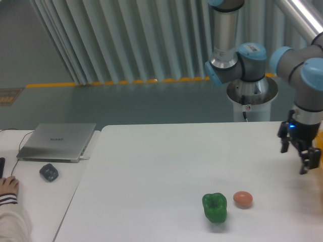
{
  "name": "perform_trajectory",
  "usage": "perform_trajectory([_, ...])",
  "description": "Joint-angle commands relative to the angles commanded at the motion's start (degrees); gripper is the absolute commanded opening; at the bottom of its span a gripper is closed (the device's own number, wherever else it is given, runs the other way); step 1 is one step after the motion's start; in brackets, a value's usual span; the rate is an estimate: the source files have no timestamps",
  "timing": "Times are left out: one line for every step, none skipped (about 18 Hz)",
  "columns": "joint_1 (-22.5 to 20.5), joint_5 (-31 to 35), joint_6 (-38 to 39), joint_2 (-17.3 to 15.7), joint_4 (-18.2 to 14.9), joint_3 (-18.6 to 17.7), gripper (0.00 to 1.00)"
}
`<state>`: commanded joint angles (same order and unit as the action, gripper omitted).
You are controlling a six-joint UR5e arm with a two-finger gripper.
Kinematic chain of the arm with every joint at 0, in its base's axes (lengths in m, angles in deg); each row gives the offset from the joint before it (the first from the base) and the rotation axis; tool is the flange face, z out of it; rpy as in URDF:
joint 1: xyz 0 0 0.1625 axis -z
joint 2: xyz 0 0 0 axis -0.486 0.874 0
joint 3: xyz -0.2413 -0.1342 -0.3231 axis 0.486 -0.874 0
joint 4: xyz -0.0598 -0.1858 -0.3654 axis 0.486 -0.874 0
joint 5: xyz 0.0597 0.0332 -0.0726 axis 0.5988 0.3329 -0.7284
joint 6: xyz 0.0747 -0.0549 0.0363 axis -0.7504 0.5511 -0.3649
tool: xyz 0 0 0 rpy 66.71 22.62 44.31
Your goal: Place the red pepper on the table
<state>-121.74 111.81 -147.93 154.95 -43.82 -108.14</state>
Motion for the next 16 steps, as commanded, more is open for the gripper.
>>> perform_trajectory([0.0, 0.1, 2.3, 0.4, 0.0, 0.3, 1.00])
perform_trajectory([0.1, 0.1, 4.5, 0.8, 0.0, 0.9, 1.00])
perform_trajectory([0.1, 0.1, 6.2, 0.8, 0.1, 0.9, 1.00])
perform_trajectory([-0.2, 0.6, 6.9, 1.4, 2.1, 1.1, 1.00])
perform_trajectory([-0.8, 2.4, 6.7, 1.7, 3.5, 1.2, 1.00])
perform_trajectory([-1.1, 5.4, 6.4, 1.8, 4.7, 1.4, 1.00])
perform_trajectory([-1.1, 10.7, 3.7, 2.7, 6.0, 1.8, 1.00])
perform_trajectory([-1.1, 13.9, 1.4, 3.2, 6.2, 2.0, 1.00])
perform_trajectory([-1.1, 16.3, -0.1, 3.4, 6.3, 2.0, 1.00])
perform_trajectory([-1.1, 17.6, -0.7, 3.5, 6.3, 2.1, 1.00])
perform_trajectory([-1.1, 18.0, -0.6, 3.8, 6.6, 2.4, 1.00])
perform_trajectory([-1.1, 18.5, -0.8, 4.1, 6.7, 2.6, 1.00])
perform_trajectory([-1.1, 18.9, -1.4, 4.3, 6.9, 2.8, 1.00])
perform_trajectory([-1.1, 19.1, -1.7, 4.4, 6.9, 2.8, 1.00])
perform_trajectory([-1.1, 19.5, -1.8, 4.5, 6.9, 2.7, 1.00])
perform_trajectory([-1.1, 19.9, -1.9, 4.5, 6.9, 2.7, 1.00])
